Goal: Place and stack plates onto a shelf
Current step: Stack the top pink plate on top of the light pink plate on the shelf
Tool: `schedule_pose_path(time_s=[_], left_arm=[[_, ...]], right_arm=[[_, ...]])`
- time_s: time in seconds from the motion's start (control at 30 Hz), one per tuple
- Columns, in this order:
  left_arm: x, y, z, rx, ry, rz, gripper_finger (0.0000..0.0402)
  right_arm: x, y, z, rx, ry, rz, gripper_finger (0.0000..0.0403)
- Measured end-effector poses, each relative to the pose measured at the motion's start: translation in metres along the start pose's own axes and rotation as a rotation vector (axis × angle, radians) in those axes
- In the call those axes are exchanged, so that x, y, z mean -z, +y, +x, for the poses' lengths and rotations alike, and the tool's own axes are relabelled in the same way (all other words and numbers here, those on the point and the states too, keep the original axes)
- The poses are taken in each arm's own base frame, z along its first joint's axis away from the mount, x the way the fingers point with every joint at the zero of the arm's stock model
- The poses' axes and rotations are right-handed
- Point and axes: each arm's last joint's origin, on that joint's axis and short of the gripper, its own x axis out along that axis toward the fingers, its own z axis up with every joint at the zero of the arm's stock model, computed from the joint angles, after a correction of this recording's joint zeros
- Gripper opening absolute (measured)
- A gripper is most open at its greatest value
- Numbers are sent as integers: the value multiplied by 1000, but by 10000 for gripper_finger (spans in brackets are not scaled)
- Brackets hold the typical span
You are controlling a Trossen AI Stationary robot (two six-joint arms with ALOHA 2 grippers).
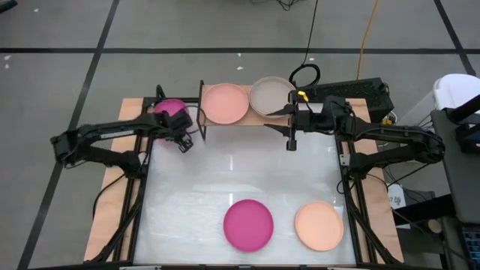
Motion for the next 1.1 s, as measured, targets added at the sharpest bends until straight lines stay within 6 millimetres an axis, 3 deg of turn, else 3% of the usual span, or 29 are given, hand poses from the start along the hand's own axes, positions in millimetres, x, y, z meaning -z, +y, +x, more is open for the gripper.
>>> schedule_pose_path(time_s=[0.33, 0.47, 0.6, 0.8, 0.97, 1.1], left_arm=[[6, 31, -91, -55, -394, -91, 8], [-8, 37, -131, -16, -554, 60, 8], [-34, 32, -155, 27, -618, 213, 8], [-80, 7, -164, 80, -611, 460, 8], [-109, -25, -146, 86, -539, 657, 8], [-119, -45, -124, 98, -465, 761, 8]], right_arm=[[-1, 0, -1, 1, -2, -4, 125], [-1, 0, -1, 2, -7, -5, 125], [-3, -1, -1, 10, -25, -14, 125], [-5, -3, -1, 45, -43, -14, 125], [-4, -2, -1, 42, -28, -8, 125], [-3, -2, -1, 39, -19, -5, 125]])
